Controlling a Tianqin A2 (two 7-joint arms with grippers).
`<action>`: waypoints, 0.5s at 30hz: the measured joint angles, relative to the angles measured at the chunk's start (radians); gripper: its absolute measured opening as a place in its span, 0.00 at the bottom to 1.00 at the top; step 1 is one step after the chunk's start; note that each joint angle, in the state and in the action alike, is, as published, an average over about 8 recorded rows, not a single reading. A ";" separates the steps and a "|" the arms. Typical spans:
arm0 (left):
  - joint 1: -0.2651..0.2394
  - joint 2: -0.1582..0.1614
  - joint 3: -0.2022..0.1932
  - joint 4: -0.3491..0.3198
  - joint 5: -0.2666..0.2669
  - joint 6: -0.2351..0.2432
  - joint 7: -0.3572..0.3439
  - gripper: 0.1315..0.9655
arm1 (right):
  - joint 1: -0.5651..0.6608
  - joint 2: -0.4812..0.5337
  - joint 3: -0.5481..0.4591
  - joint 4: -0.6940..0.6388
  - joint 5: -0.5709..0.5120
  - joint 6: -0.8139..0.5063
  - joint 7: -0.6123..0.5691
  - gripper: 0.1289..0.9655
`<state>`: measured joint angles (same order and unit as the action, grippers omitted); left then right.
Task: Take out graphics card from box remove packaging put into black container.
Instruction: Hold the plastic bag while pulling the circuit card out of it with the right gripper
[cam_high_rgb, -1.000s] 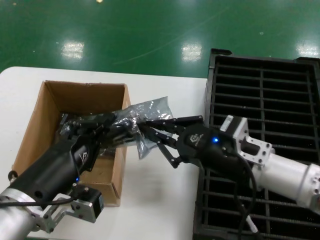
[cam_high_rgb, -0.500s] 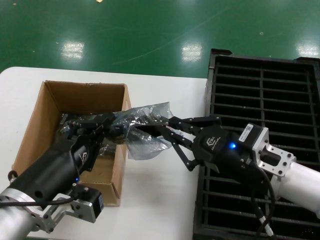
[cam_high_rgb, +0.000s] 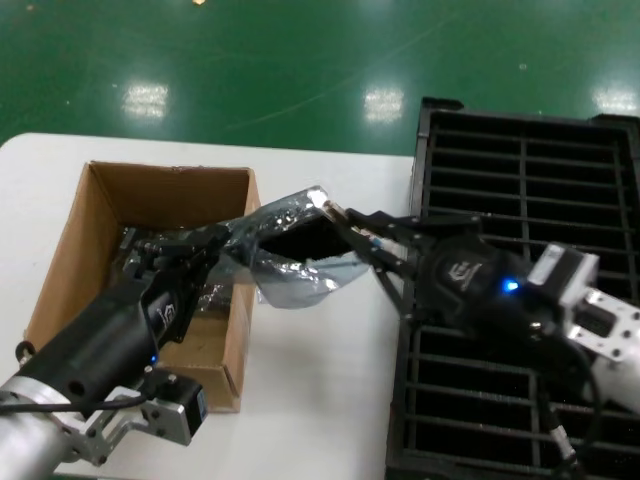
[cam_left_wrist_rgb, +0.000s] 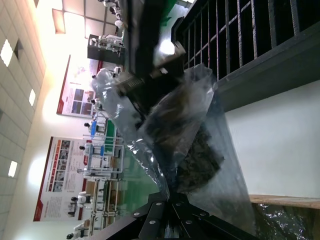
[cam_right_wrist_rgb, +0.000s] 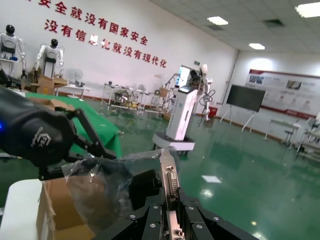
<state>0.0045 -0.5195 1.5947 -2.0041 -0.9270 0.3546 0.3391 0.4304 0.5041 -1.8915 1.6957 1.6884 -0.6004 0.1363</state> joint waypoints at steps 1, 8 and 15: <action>0.000 0.000 0.000 0.000 0.000 0.000 0.000 0.01 | -0.009 0.010 0.007 0.017 0.002 0.003 0.001 0.05; 0.000 0.000 0.000 0.000 0.000 0.000 0.000 0.01 | -0.077 0.094 0.069 0.137 0.014 0.021 0.006 0.05; 0.000 0.000 0.000 0.000 0.000 0.000 0.000 0.01 | -0.153 0.189 0.141 0.236 -0.002 0.060 0.039 0.05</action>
<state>0.0045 -0.5195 1.5947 -2.0041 -0.9270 0.3546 0.3391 0.2778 0.6928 -1.7503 1.9318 1.6868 -0.5400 0.1755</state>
